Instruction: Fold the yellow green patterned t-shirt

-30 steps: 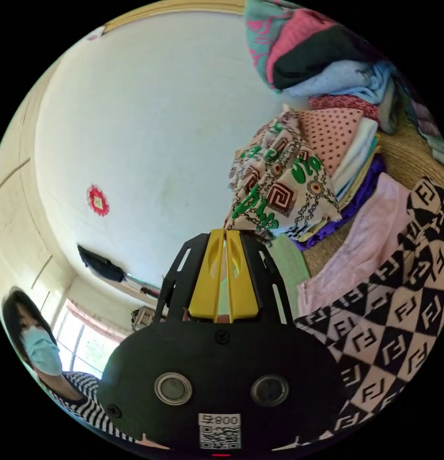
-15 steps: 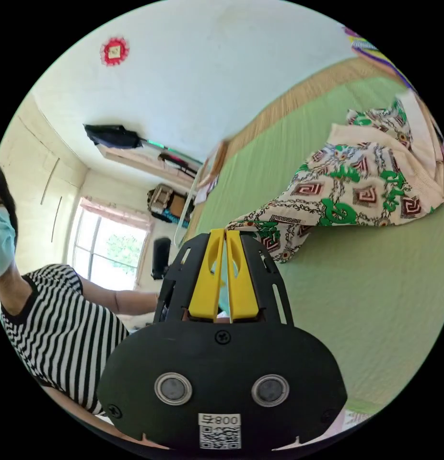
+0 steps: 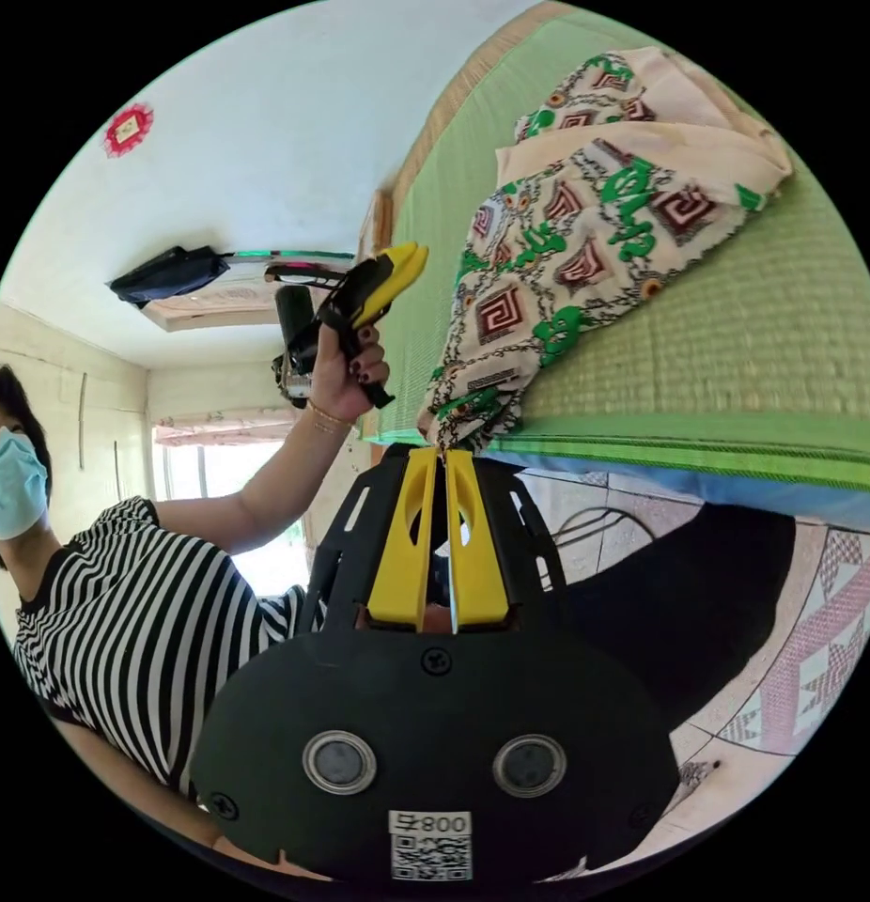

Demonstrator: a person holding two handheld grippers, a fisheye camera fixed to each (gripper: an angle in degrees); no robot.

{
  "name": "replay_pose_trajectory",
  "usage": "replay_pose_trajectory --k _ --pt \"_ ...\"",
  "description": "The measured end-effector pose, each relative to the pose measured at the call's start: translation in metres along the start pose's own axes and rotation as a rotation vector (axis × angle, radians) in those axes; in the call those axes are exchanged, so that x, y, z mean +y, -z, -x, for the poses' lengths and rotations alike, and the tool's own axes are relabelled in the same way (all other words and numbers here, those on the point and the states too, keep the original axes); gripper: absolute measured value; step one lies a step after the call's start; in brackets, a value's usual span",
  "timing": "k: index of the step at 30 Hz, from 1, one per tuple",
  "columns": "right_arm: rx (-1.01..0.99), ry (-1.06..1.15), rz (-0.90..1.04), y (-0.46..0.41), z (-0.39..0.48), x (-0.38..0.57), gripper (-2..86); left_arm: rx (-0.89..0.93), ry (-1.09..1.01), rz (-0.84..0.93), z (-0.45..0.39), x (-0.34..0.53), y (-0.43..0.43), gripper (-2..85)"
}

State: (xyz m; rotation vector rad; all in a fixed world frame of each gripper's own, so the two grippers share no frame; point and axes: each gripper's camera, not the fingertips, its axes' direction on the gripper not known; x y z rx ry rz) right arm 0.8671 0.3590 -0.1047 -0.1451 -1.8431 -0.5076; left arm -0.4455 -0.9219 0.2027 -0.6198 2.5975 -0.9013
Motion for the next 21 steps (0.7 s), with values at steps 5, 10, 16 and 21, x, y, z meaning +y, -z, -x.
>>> replay_pose_trajectory --k 5,10,16,21 --pt "0.075 -0.054 -0.108 0.053 -0.037 -0.017 10.7 -0.129 -0.078 0.096 -0.02 -0.039 -0.002 7.7" --pt "0.078 -0.08 -0.189 0.076 -0.065 -0.036 10.2 -0.16 -0.081 0.189 -0.028 -0.045 -0.003 4.3" --pt "0.096 -0.071 -0.298 0.101 -0.086 -0.071 9.0 -0.076 -0.082 0.154 -0.042 -0.026 0.036 1.4" --pt "0.128 -0.052 -0.374 0.123 -0.098 -0.113 7.4 0.036 -0.082 0.054 -0.055 0.007 0.095 0.8"
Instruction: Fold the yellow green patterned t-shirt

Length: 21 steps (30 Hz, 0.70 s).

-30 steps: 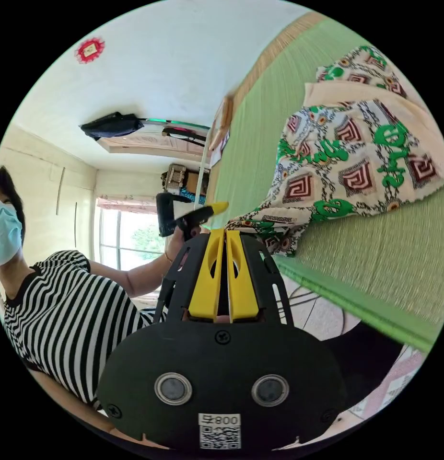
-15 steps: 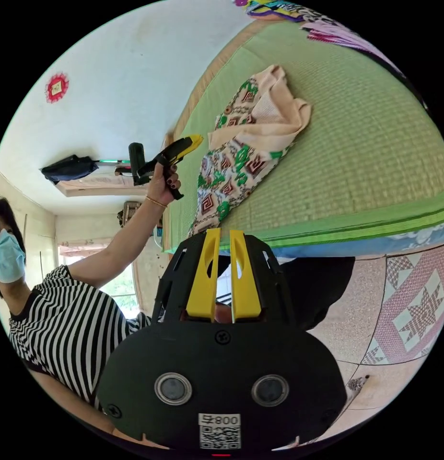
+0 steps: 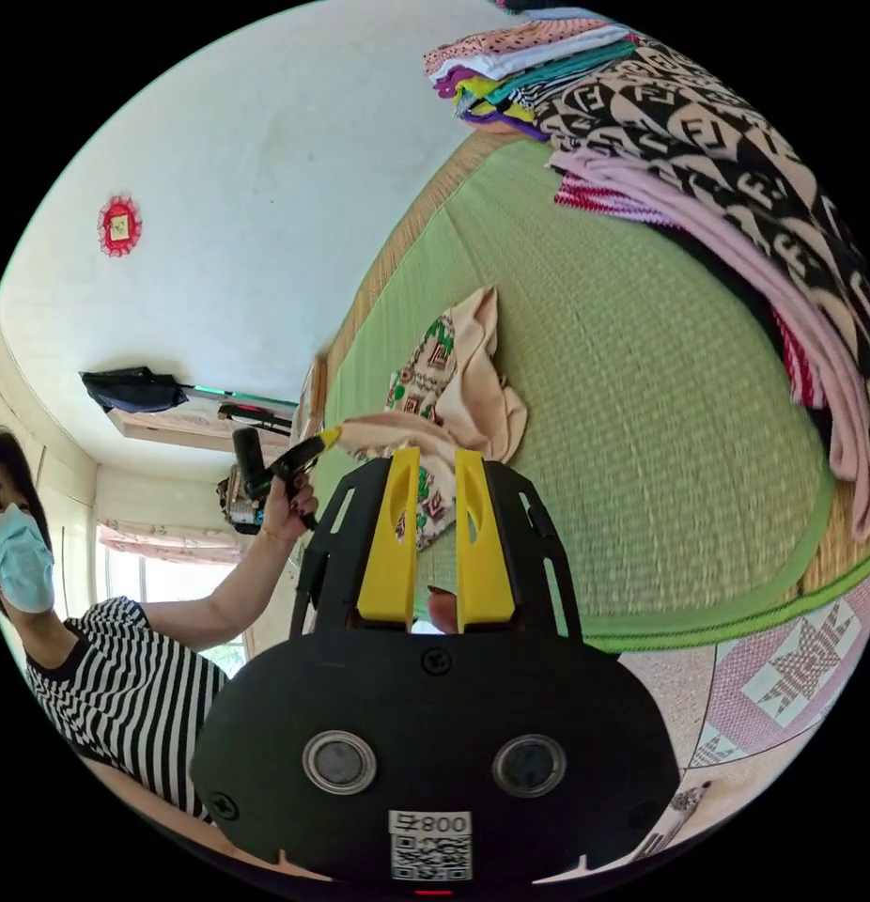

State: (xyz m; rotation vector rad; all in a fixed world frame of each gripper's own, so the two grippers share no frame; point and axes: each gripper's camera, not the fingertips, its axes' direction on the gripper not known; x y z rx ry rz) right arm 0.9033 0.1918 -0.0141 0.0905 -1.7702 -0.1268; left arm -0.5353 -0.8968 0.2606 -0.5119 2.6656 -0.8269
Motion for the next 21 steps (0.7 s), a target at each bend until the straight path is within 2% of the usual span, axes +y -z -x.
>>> replay_pose_trajectory --k 7,14,21 --pt "0.053 -0.006 -0.035 -0.017 -0.017 -0.069 8.5 0.111 0.032 -0.06 -0.023 0.063 0.06 0.6" --pt "0.098 -0.035 0.045 -0.066 -0.03 -0.136 9.7 0.167 0.056 -0.036 -0.048 0.117 0.091 0.6" --pt "0.119 -0.073 0.083 -0.103 -0.041 -0.162 8.5 0.206 0.078 -0.026 -0.063 0.154 0.114 0.5"
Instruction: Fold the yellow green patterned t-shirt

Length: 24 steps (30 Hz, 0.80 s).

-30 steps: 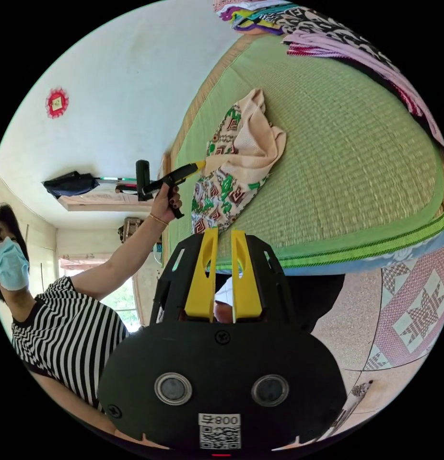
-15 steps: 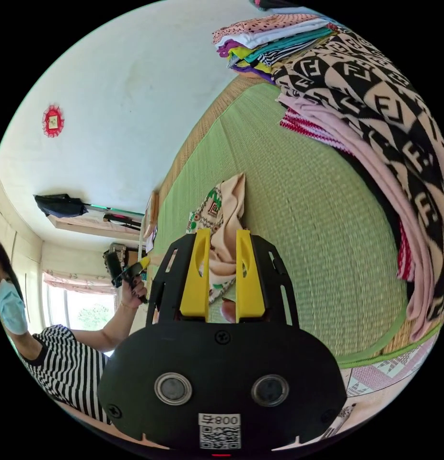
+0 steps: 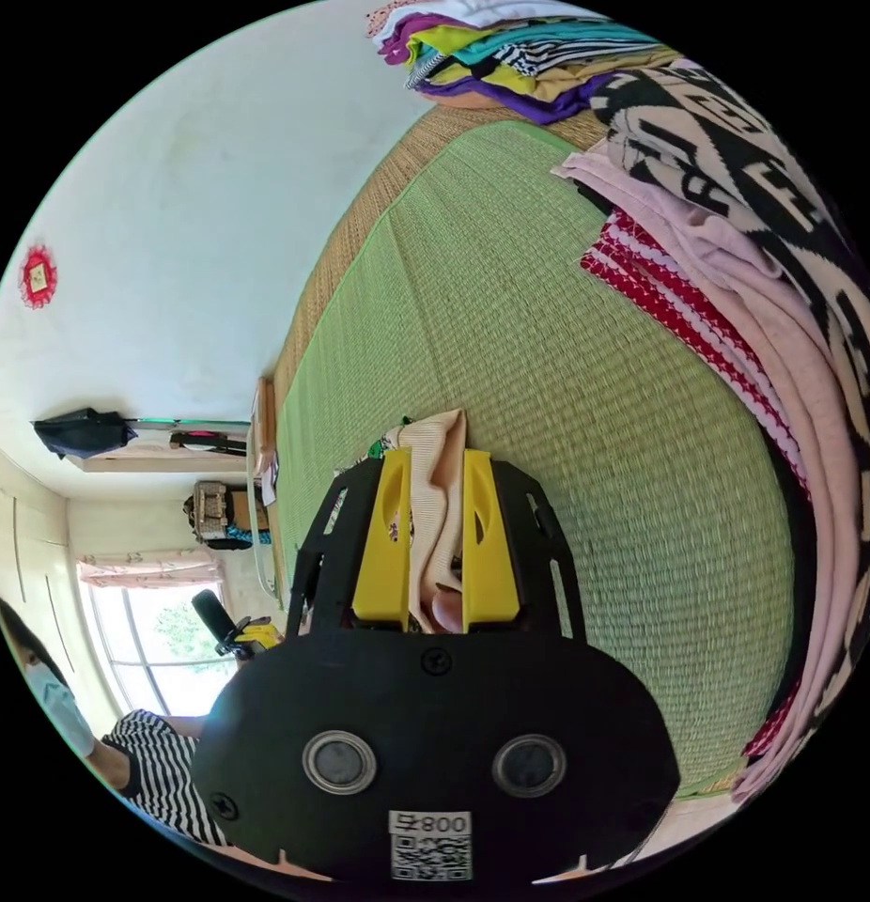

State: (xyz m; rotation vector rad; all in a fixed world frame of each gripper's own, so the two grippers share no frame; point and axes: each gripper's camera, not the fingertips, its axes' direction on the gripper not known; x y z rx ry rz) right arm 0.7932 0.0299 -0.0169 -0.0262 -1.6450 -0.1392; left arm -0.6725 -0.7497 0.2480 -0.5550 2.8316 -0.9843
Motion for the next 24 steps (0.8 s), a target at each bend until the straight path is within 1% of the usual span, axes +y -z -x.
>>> replay_pose_trajectory --k 3,8,12,17,24 --pt "0.047 0.014 0.016 -0.011 0.003 -0.004 7.1 0.013 0.006 0.002 -0.007 0.017 0.009 0.5" --pt "0.111 0.025 0.065 -0.034 0.008 -0.007 2.1 0.032 0.029 -0.014 -0.019 0.051 0.033 0.6" --pt "0.087 0.065 0.043 -0.028 0.013 0.002 1.2 0.034 0.035 -0.057 -0.029 0.074 0.062 0.6" --pt "0.007 0.153 0.0 0.006 0.026 0.031 1.1 0.027 0.052 -0.166 -0.041 0.115 0.12 0.5" --pt "-0.032 0.222 -0.075 0.037 0.052 0.059 1.0 0.046 0.068 -0.354 -0.055 0.167 0.197 0.6"
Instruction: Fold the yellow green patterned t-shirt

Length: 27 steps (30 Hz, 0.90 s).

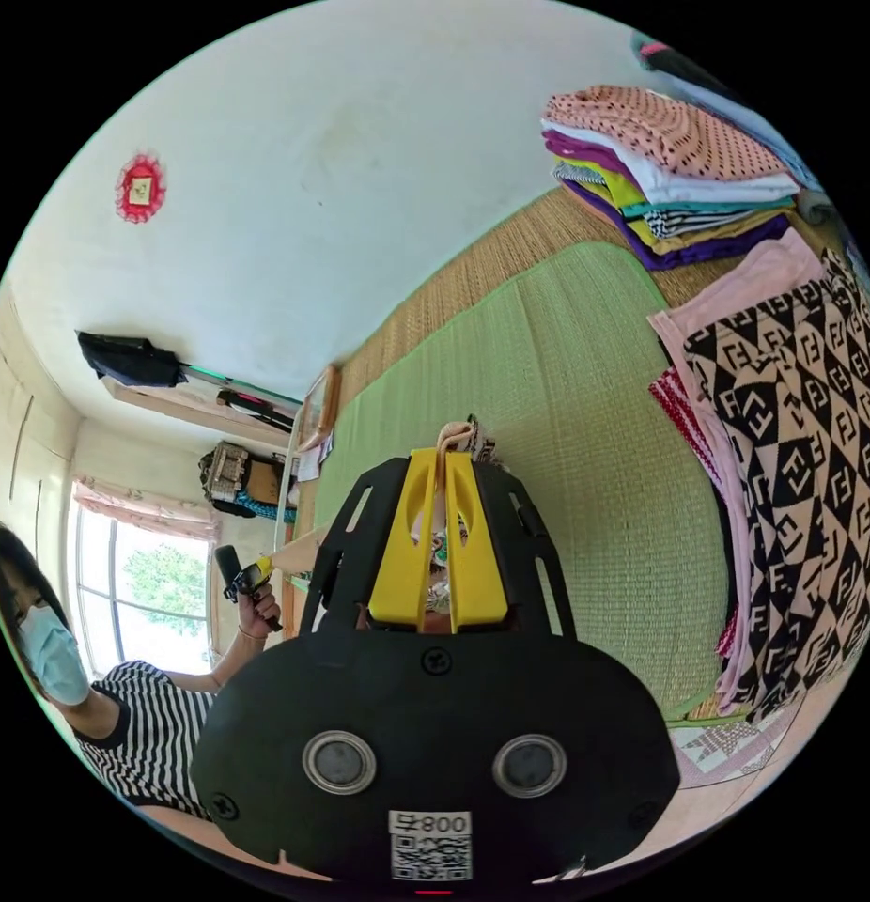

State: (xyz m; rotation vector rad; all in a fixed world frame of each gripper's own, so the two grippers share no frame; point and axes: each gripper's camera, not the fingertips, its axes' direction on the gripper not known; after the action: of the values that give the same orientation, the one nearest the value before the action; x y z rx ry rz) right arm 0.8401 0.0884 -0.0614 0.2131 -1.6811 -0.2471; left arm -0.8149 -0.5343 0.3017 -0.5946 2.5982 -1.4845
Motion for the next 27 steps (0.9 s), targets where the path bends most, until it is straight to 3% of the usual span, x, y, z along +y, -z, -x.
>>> replay_pose_trajectory --k 15,21,27 --pt "0.008 0.007 -0.011 -0.029 -0.009 0.028 0.6 -0.02 -0.09 -0.142 -0.044 0.072 0.145 0.6" --pt "-0.025 0.18 0.057 -0.102 0.044 -0.015 0.6 -0.034 0.04 -0.173 -0.019 0.131 0.192 0.6" --pt "0.013 0.486 0.303 -0.254 0.15 -0.025 0.3 -0.114 0.262 -0.239 0.02 0.198 0.241 0.5"
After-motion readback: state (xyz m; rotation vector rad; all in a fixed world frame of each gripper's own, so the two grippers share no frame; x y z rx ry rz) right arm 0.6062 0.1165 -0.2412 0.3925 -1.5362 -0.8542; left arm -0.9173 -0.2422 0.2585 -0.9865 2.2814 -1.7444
